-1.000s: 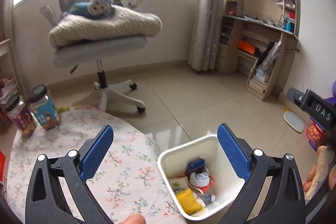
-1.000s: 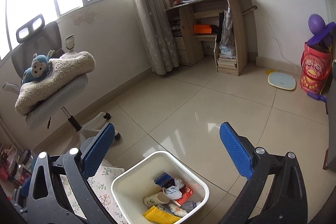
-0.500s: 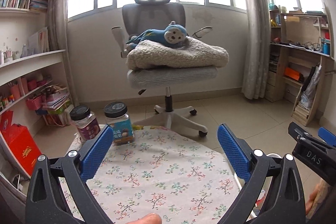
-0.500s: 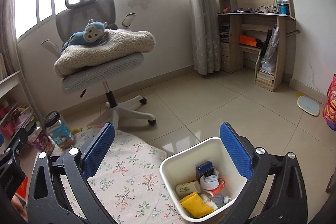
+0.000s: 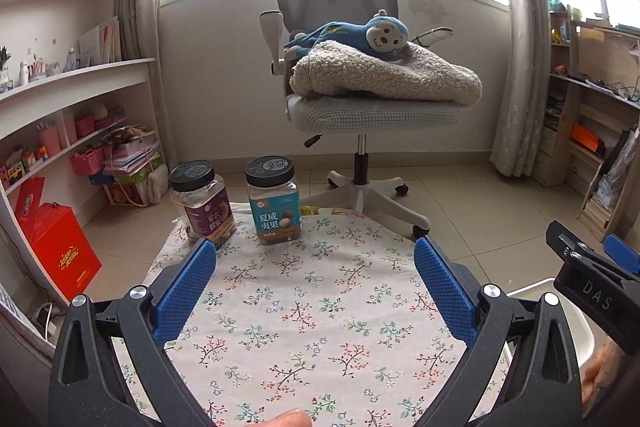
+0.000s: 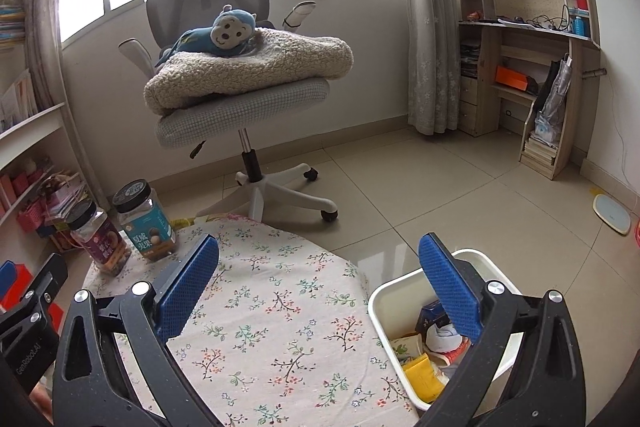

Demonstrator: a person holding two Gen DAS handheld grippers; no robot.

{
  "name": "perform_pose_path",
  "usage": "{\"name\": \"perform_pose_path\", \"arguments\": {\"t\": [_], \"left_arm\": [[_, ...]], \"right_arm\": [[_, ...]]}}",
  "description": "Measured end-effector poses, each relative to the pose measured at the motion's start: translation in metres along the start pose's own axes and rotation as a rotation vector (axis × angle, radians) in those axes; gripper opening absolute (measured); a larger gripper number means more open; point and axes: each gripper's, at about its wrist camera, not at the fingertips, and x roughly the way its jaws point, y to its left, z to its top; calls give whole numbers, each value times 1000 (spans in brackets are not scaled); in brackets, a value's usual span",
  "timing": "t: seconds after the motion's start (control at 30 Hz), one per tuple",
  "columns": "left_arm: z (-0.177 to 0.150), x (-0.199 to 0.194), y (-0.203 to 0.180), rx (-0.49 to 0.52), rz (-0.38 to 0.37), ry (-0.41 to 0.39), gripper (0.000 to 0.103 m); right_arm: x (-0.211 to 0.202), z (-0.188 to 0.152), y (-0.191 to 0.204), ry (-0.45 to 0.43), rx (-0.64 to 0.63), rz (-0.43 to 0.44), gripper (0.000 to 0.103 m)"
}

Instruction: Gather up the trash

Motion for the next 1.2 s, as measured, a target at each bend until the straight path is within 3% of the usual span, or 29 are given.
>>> {"name": "perform_pose_path", "arguments": {"t": [0.37,1.2], "left_arm": [[-3,2,23,-40,28,28,96],[-2,9,21,-46,30,46,96]], "right_arm": [[-3,-4,28,-25,-83,5,96],[-9,-4,28,-47,-108,12,96]]}}
